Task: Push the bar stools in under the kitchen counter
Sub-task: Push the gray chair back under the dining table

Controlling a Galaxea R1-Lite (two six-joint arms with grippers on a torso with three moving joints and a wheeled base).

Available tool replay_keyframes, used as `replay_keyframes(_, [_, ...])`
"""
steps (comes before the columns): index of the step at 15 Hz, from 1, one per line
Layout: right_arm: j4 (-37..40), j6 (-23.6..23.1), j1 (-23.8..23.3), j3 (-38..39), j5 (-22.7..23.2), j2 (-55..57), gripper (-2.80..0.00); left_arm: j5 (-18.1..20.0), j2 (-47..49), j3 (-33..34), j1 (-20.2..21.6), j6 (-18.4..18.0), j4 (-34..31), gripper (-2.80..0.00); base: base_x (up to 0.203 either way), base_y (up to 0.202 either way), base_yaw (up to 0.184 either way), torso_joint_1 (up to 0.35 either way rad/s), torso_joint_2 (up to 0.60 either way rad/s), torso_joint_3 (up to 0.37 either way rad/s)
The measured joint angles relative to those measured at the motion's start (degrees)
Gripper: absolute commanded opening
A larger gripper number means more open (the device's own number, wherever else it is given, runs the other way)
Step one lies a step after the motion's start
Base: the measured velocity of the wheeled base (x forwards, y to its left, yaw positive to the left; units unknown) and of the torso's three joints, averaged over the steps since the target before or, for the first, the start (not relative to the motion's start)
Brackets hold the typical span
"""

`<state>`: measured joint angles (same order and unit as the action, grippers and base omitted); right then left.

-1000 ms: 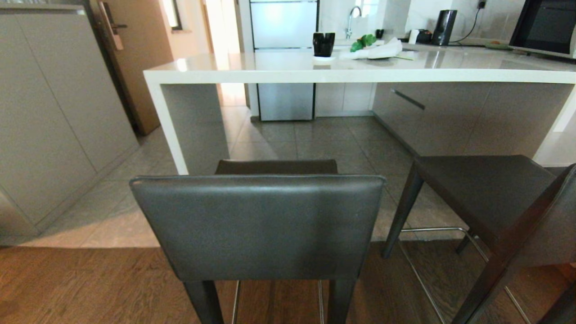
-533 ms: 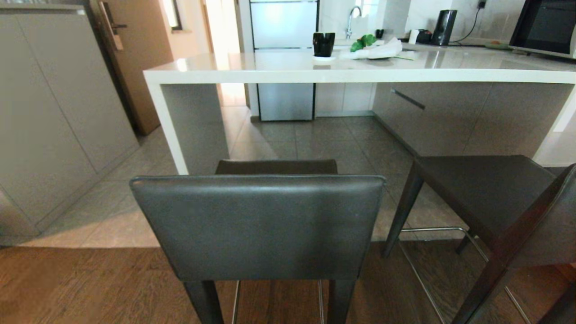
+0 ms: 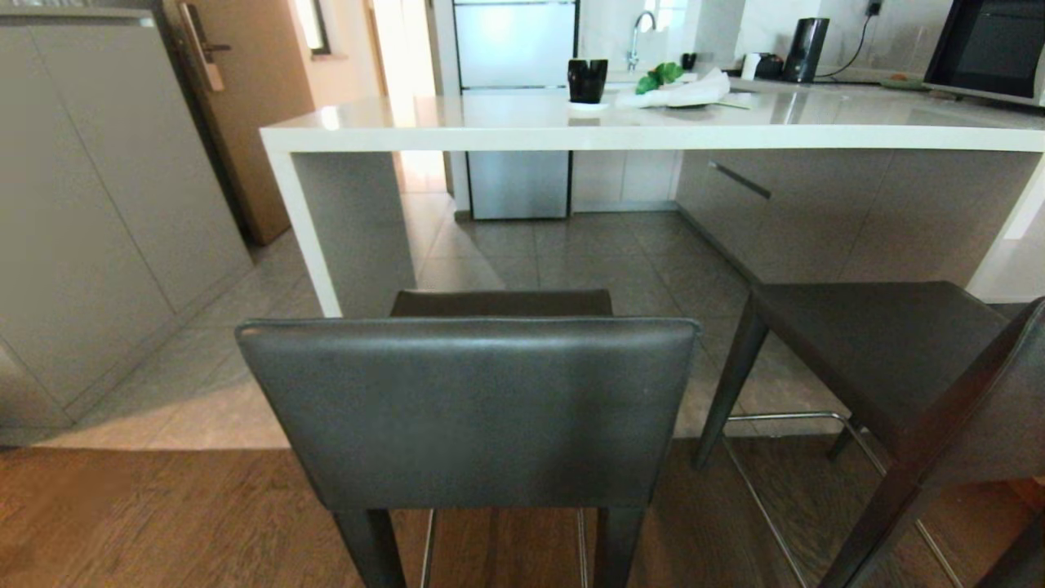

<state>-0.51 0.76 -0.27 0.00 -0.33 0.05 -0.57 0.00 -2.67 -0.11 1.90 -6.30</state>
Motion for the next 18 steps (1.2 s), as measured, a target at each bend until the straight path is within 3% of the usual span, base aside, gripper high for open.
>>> replay_keyframes(16, [0.0,0.03,0.0,0.0,-0.02,0.0,-2.8,0.05,0.0,-0.07,0.01,0.19,0.0,-2.8,0.0,0.0,0.0,0.0,0.0,0.0])
replay_keyframes(18, [0.02,0.01,0.0,0.0,0.0,0.0,-2.8,0.06,0.0,-0.05,0.01,0.19,0.0,-2.8,-0.134,0.0,0.003,0.011,0.0,0.002])
